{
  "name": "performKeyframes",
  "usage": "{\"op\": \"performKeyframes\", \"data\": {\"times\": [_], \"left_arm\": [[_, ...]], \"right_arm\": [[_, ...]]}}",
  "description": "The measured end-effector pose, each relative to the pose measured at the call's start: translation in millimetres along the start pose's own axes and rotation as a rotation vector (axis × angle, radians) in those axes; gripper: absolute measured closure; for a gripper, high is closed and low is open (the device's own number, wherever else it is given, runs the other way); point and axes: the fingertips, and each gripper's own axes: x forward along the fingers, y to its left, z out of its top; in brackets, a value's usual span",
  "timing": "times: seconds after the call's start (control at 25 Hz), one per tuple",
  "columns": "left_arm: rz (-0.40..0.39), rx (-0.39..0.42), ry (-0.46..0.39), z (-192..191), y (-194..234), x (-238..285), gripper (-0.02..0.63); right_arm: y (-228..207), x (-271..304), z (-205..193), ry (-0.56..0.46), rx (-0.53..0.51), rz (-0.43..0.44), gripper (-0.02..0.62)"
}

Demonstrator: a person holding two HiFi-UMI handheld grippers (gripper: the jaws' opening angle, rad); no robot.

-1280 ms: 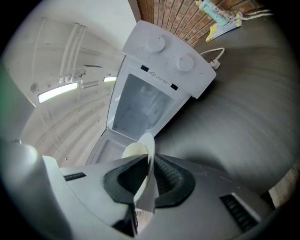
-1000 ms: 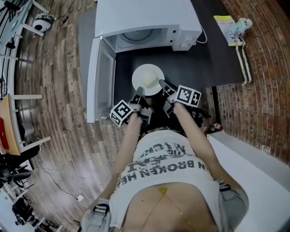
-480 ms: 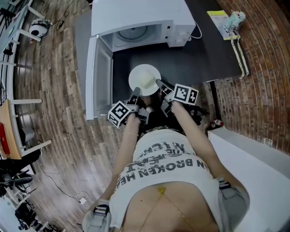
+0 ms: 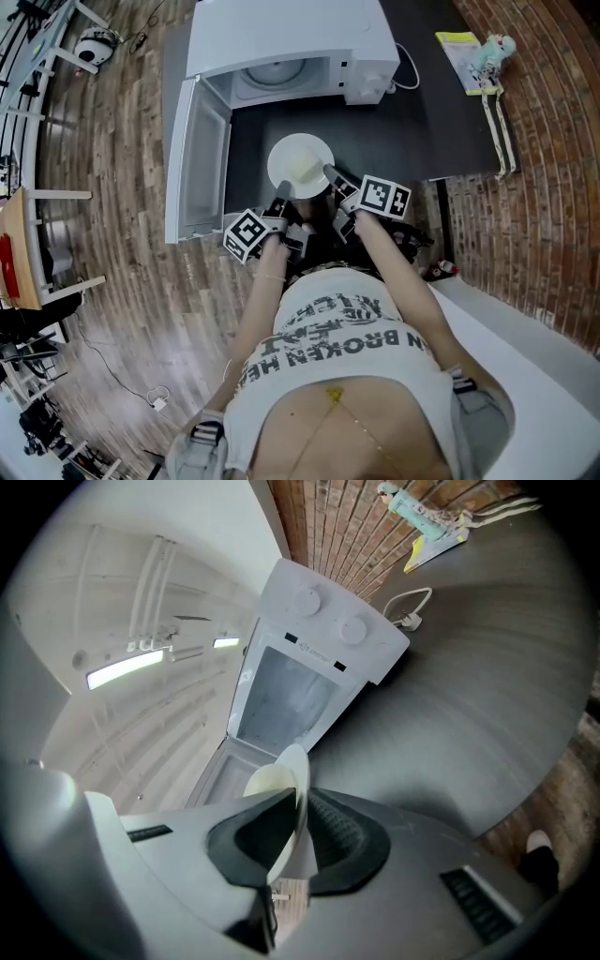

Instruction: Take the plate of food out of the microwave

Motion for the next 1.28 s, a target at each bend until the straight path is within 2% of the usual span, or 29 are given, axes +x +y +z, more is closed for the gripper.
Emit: {"op": "performKeyframes", "data": {"times": [0.52, 0.76, 1.28], "left_arm": [[0.013, -0.025, -0.091, -58.4, -15.7, -1.1, 0.591], [0.025, -0.044, -0.111, -84.1, -15.0, -5.6, 0.591], [0.028, -0.029, -0.153, -126.4, -21.4, -12.6, 0.591]], "right_arm": [[-18.1, -47.8, 15.9, 0.077, -0.015, 0.041, 0.557], [-28.3, -67.8, 13.8, 0.111, -0.026, 0.038, 0.557], [-43.5, -103.5, 13.6, 0.146, -0.03, 0.069, 0.557]]}}
